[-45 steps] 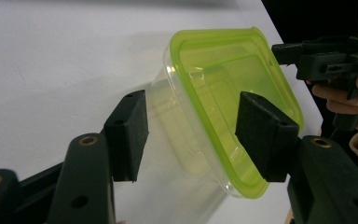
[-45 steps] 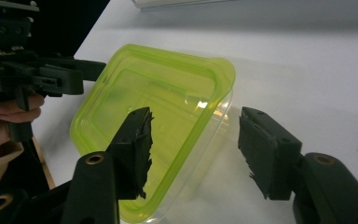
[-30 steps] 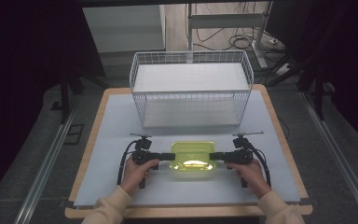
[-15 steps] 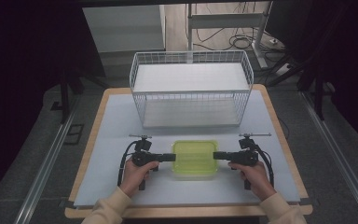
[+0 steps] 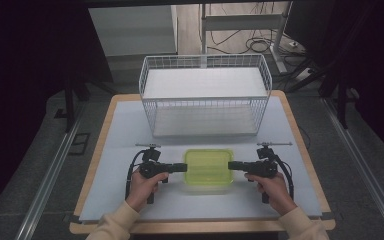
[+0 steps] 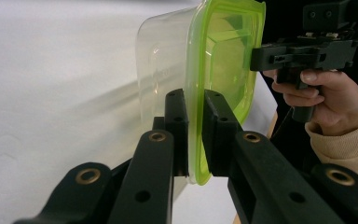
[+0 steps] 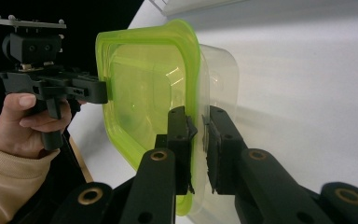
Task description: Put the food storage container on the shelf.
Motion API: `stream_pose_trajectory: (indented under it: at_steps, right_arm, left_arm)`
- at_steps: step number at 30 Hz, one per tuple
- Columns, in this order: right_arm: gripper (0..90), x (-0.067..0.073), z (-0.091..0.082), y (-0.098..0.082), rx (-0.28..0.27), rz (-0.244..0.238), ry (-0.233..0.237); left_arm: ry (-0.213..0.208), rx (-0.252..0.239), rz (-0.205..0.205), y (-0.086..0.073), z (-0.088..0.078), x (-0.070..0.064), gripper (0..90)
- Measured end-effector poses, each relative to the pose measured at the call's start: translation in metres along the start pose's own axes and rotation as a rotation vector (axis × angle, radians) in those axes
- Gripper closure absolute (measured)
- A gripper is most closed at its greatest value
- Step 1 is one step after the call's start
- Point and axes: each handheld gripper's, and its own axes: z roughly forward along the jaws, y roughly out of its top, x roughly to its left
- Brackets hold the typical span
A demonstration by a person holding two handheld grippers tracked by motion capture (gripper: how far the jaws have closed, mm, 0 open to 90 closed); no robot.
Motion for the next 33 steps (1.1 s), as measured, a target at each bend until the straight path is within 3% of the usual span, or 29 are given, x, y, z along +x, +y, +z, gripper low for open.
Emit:
stream_pose_trajectory:
  at_steps: [16, 33]
  right_arm:
    - [81.2, 0.012, -0.008, 0.007, -0.032, -0.039, 0.006]
    - [81.2, 0.030, -0.017, 0.031, -0.068, -0.083, 0.012]
  left_arm:
    - [-0.015, -0.018, 0.026, 0.006, -0.008, -0.009, 82.5]
    - [0.005, -0.063, 0.084, 0.031, -0.025, -0.028, 82.4]
